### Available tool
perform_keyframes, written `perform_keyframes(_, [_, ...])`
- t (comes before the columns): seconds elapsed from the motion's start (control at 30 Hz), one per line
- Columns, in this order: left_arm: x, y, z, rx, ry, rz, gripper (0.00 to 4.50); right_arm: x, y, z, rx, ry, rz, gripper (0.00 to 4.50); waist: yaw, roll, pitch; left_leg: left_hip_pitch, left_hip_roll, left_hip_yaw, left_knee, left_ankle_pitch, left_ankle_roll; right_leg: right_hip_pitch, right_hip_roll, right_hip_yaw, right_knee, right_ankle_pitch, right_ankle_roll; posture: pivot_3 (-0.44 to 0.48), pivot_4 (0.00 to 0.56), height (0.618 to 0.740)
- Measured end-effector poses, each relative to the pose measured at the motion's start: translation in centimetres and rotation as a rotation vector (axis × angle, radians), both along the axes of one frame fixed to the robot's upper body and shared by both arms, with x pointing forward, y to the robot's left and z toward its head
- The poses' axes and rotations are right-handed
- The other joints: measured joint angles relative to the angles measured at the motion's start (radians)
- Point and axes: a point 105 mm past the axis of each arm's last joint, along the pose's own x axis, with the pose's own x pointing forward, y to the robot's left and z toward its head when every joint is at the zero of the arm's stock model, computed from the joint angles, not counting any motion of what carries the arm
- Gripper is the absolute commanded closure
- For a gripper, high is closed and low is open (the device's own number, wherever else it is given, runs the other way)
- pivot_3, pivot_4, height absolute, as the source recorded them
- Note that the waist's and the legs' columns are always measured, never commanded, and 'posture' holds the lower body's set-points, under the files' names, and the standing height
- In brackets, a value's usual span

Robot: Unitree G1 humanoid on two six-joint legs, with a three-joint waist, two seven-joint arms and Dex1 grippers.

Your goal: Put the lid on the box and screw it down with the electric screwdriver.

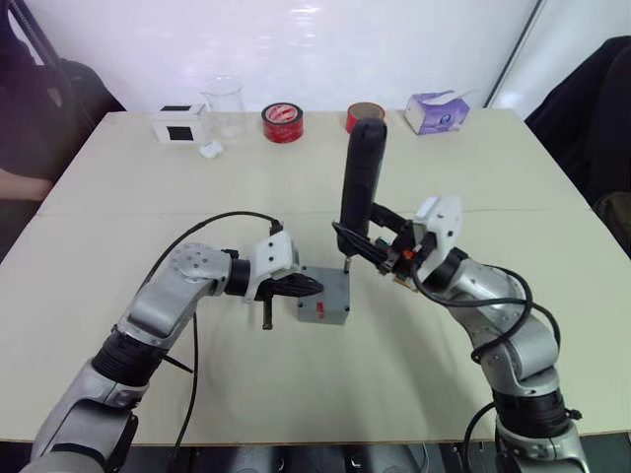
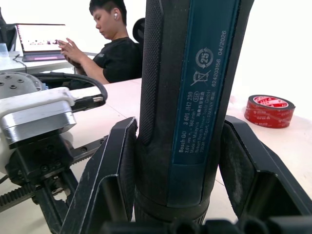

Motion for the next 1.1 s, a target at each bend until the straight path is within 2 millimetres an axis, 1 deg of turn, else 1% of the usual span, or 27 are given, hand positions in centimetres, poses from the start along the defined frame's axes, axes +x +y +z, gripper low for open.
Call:
perform_keyframes(0.1, [0.1,0.1,-0.2,0.009,-0.001,0.009,4.50,-0.1,0.1,-0.4,-0.006,0.009,-0.007,2.64,-0.001,-0.001,-0.003,0.005,0.000,0.000,0.000,0.000,0.000,0.006,0.000,0.000,-0.001,0.000,0.000,0.000,0.150,0.740])
perform_keyframes(0.17, [0.1,0.2,-0.5,0.019,-0.001,0.019,4.50,-0.1,0.0,-0.7,-0.009,0.025,-0.017,2.64,-0.001,-0.002,-0.003,0.018,0.000,0.000,-0.002,-0.001,0.001,0.018,0.000,0.000,-0.003,0.000,0.000,0.000,0.150,0.740])
perform_keyframes(0.27, [0.2,0.3,-0.7,0.024,0.001,0.029,4.50,0.0,-0.1,-1.2,-0.013,0.054,-0.037,2.64,-0.002,-0.002,-0.004,0.025,0.001,0.000,-0.003,-0.001,0.002,0.025,0.000,0.000,-0.004,-0.001,-0.001,0.000,0.150,0.740])
perform_keyframes(0.33, [0.2,0.4,-0.9,0.026,0.005,0.035,4.50,0.2,-0.1,-1.5,-0.020,0.079,-0.051,2.64,-0.003,-0.004,-0.006,0.032,0.001,0.000,-0.004,-0.001,0.002,0.031,0.000,0.000,-0.004,-0.001,-0.002,0.000,0.150,0.740])
perform_keyframes(0.7, [0.1,0.4,-1.7,0.046,0.015,0.042,4.50,0.7,0.0,-2.0,-0.058,0.163,-0.099,2.64,-0.002,-0.007,-0.031,0.033,0.002,-0.001,-0.005,-0.002,0.002,0.033,-0.001,0.001,-0.004,-0.002,-0.003,0.000,0.150,0.740])
perform_keyframes(0.77, [0.0,0.4,-1.7,0.045,0.017,0.043,4.50,0.9,0.0,-2.0,-0.062,0.176,-0.108,2.64,-0.001,-0.008,-0.033,0.034,0.002,-0.001,-0.005,-0.002,0.002,0.034,-0.002,0.000,-0.004,-0.004,-0.006,0.000,0.150,0.740])
perform_keyframes(1.1, [-0.1,0.2,-1.9,0.046,0.019,0.035,4.50,1.3,0.0,-1.9,-0.059,0.219,-0.127,2.64,-0.001,-0.009,-0.034,0.034,0.002,-0.002,-0.006,-0.002,0.003,0.034,-0.004,0.000,-0.005,-0.004,-0.007,0.000,0.150,0.740])
